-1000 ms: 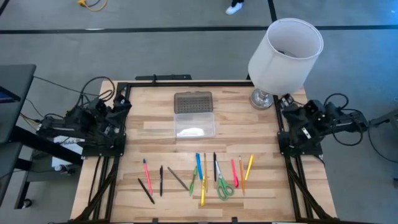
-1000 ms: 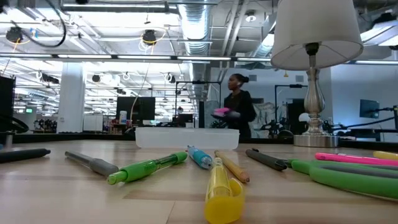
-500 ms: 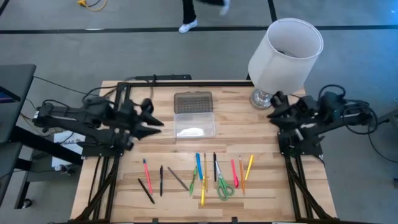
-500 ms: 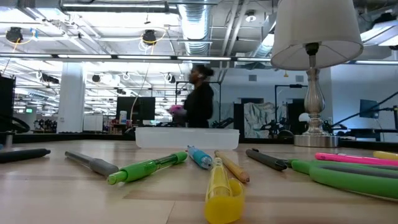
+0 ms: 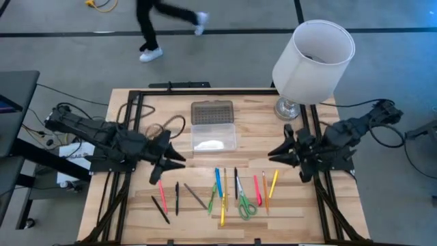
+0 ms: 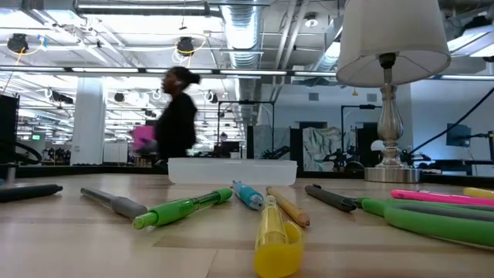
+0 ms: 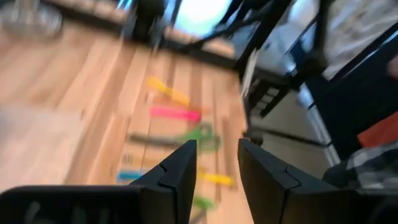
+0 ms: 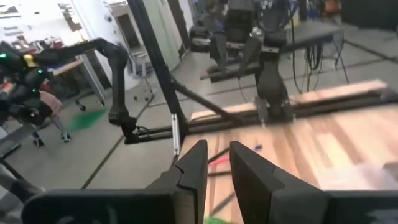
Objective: Pick & place school supplies into a supply box
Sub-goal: Put the pink pencil into the supply box
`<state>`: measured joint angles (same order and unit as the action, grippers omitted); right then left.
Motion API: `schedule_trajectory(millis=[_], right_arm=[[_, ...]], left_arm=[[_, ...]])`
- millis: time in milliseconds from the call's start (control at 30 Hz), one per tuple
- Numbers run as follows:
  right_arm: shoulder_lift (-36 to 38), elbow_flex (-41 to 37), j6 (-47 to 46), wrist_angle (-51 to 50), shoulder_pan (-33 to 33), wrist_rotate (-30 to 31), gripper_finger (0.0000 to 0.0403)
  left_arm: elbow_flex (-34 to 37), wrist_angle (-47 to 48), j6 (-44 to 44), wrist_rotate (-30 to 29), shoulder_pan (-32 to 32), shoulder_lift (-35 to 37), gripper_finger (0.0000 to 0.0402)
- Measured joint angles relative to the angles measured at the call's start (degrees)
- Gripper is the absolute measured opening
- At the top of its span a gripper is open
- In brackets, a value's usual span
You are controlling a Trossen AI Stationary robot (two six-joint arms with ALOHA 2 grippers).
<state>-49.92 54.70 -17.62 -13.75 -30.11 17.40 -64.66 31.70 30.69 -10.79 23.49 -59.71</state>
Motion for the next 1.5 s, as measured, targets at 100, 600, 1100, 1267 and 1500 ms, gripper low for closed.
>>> schedule_trajectory(millis=[100,600,1100,1267,1500], right_arm=[[-1.85,0.0,-3.36,-1.87,-3.26,3.9,0.0063],[-11.67,0.0,-26.33,-18.8,-10.74,20.01,0.0063],[-16.64,0.0,-37.84,-23.7,-9.78,16.99,0.0063],[-15.74,0.0,-36.21,-23.95,-8.55,17.13,0.0063],[-15.66,0.0,-34.45,-23.5,-6.25,16.24,0.0063]], left_arm=[[0.0,5.3,6.22,-3.21,3.84,-1.51,0.0113],[0.0,24.82,47.34,-12.96,17.98,-16.56,0.0113],[-0.01,32.75,82.54,5.3,19.25,-32.02,0.0113],[-0.14,32.29,88.78,-1.97,19.93,-32.19,0.0113],[4.27,33.92,92.65,0.07,19.98,-32.21,0.0113]])
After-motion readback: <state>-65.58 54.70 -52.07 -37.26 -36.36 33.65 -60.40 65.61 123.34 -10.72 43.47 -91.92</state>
